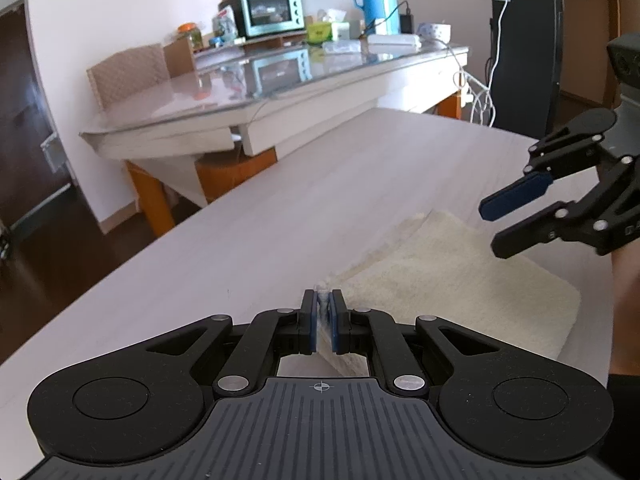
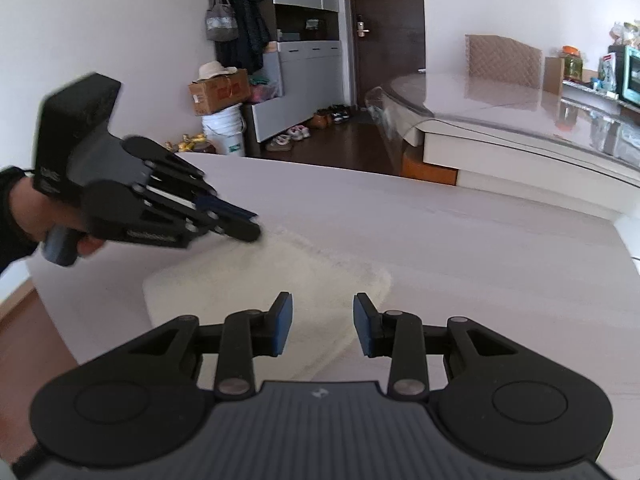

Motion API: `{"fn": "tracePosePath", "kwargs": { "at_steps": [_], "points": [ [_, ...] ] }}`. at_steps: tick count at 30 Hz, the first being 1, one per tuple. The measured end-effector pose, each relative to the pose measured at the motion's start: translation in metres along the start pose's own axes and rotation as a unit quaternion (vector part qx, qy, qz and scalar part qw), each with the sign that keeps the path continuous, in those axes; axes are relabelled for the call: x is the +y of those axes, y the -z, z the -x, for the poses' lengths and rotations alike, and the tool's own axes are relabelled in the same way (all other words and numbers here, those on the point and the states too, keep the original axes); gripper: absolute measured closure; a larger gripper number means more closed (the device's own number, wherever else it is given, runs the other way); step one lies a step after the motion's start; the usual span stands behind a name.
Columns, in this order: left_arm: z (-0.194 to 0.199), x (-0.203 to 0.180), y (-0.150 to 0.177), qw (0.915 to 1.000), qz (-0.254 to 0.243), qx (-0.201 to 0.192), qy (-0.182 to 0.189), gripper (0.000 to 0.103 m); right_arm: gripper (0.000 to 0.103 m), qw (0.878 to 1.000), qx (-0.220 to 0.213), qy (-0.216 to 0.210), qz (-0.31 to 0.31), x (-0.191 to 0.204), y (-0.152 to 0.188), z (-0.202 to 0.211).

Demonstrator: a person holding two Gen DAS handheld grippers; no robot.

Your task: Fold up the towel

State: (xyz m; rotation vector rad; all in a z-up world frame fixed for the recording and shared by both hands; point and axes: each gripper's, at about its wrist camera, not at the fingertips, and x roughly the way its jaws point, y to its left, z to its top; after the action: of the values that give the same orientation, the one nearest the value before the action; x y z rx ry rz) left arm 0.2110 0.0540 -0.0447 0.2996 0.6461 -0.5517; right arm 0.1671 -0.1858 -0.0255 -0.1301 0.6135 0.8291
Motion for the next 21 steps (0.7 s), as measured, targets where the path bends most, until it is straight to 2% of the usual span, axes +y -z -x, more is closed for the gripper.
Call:
{"fn": "tracePosePath", "kwargs": {
  "at_steps": [5,7,11,12,20,21],
  "points": [
    [-0.002,0.004,-0.003,1.0,0.001,0.006,0.008,0.096,0.068,0.996,-0.004,-0.074,0.04,0.04,0.003,0.004],
    [-0.002,0.005,-0.003,0.9999,0.0,0.007,0.008,0.096,0.071,0.995,-0.001,-0.089,0.054,0.055,0.005,-0.002],
    [-0.004,0.004,-0.005,0.9999,-0.004,0.01,0.01,0.096,0.087,0.995,0.004,-0.082,0.065,0.064,0.006,-0.013],
    [-0.004,0.003,-0.005,0.9999,-0.006,0.01,0.008,0.096,0.094,0.995,0.005,-0.079,0.066,0.064,0.006,-0.015],
    [-0.009,0.006,-0.005,0.9999,0.001,0.011,0.007,0.095,0.094,0.995,0.015,-0.058,0.08,0.071,0.009,-0.032],
    [-0.008,0.007,-0.005,0.9999,0.006,0.01,0.006,0.092,0.095,0.995,0.016,-0.056,0.082,0.072,0.01,-0.034]
  ]
}}
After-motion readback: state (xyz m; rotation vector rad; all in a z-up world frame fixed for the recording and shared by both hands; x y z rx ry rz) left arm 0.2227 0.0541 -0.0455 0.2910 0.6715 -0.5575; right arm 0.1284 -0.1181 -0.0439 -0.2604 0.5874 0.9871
